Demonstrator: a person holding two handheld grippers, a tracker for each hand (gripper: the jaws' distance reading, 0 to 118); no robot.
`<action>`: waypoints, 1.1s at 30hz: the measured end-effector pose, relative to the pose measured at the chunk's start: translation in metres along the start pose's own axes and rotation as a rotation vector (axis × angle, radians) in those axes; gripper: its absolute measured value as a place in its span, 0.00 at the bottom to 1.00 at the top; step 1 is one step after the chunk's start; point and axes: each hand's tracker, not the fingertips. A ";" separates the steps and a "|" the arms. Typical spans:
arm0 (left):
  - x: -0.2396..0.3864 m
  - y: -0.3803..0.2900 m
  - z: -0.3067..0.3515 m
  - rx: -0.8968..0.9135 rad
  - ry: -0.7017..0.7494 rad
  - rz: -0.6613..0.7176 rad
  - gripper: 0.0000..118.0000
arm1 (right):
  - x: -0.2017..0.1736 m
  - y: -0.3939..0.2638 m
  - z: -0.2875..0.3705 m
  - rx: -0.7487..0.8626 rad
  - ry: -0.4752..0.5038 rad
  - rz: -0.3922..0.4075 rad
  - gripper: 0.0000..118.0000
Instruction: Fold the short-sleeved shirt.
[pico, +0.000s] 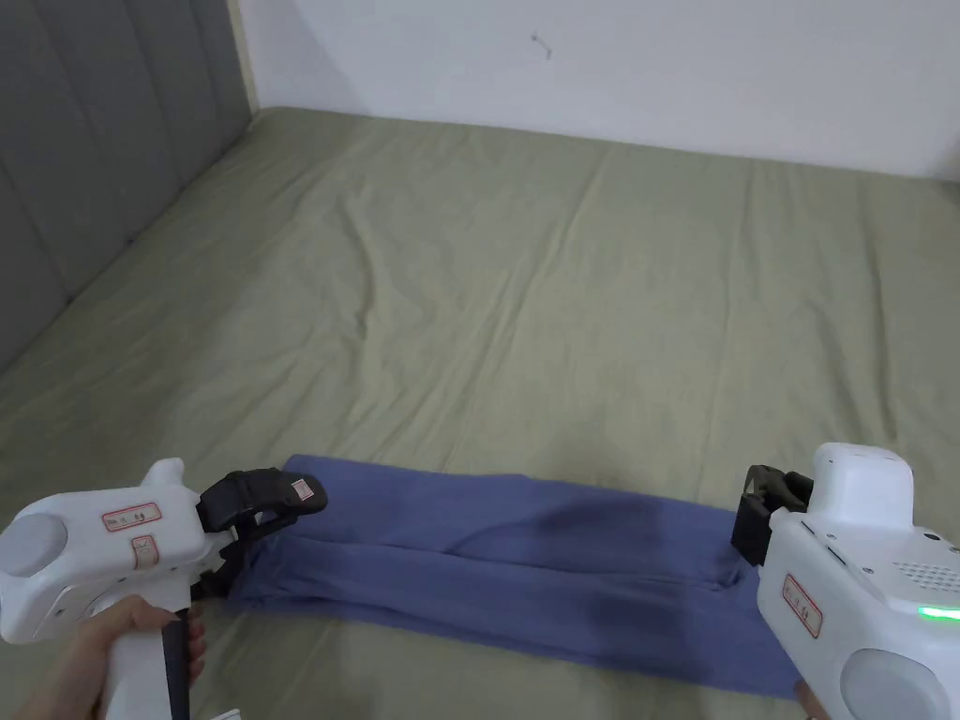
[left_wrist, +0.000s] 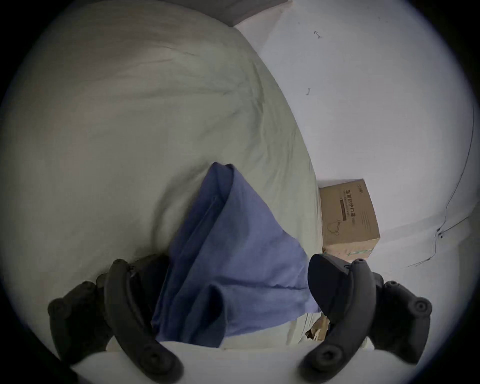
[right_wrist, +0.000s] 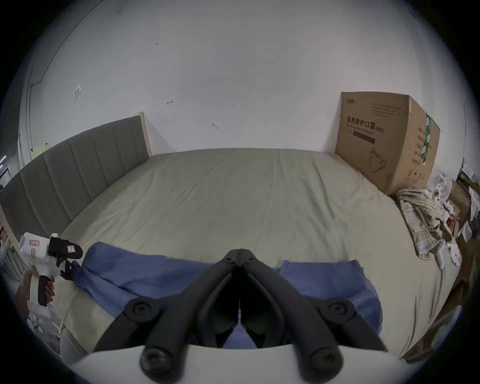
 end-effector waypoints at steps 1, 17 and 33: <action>0.002 0.000 -0.004 -0.006 0.000 -0.009 0.92 | 0.000 0.001 -0.001 0.002 -0.006 0.006 0.01; -0.004 0.022 0.017 -0.060 0.057 -0.083 0.08 | -0.005 0.006 0.006 0.107 -0.056 0.026 0.01; 0.109 0.004 0.036 0.026 0.220 -0.380 0.08 | 0.011 0.003 0.026 0.141 -0.050 0.039 0.01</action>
